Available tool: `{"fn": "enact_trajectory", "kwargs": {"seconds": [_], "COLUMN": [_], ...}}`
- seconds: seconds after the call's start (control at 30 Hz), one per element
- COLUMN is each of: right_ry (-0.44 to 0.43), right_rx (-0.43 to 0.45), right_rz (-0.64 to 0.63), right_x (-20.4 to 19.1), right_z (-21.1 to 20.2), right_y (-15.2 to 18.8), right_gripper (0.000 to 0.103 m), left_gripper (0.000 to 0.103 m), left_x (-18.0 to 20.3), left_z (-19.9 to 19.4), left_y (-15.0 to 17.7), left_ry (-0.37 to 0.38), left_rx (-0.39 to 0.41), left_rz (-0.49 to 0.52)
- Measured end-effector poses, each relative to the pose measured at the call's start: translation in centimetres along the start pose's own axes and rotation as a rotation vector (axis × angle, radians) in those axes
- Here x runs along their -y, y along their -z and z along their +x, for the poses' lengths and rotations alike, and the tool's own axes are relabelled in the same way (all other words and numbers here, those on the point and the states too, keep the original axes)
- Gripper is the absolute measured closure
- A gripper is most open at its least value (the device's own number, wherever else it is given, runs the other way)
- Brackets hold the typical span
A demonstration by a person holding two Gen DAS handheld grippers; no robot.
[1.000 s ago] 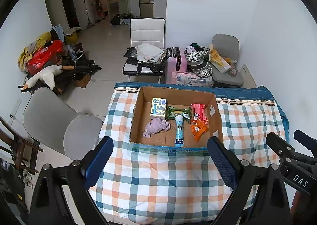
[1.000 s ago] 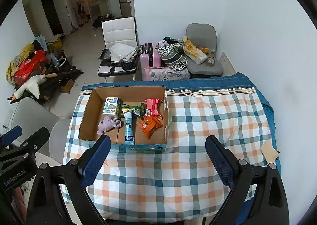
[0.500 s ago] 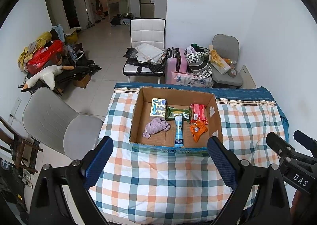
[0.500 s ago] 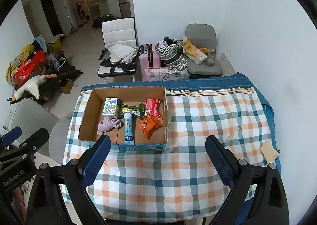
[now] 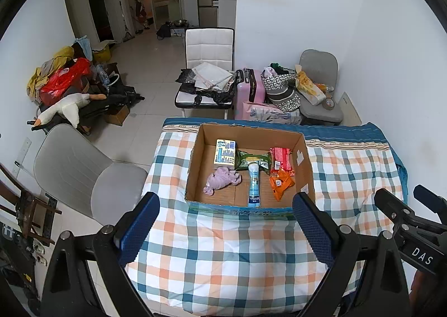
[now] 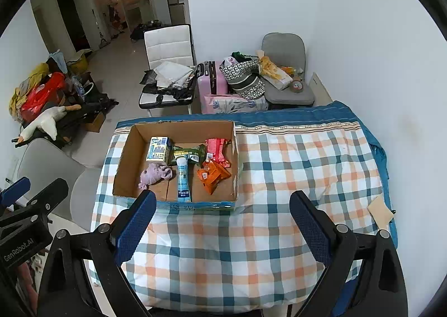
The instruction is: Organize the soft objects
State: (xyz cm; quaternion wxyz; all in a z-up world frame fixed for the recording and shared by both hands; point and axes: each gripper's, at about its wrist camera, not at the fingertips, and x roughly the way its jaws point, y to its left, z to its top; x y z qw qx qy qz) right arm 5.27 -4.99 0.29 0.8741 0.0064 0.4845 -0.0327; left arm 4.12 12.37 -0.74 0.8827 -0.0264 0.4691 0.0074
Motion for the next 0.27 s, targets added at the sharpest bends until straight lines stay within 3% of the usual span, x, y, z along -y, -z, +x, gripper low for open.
{"fn": "enact_trajectory", "kwargs": {"seconds": [0.27], "right_ry": [0.007], "right_rx": [0.003], "right_rz": [0.003], "right_x": [-0.29], "right_z": [-0.07], "right_y": [0.10], "right_gripper": [0.005], "left_gripper": [0.006], "left_x": [-0.24], "left_z": [-0.10], "left_y": [-0.19], "left_ry": [0.004], "left_rx": [0.006], "left_rz": [-0.006]}}
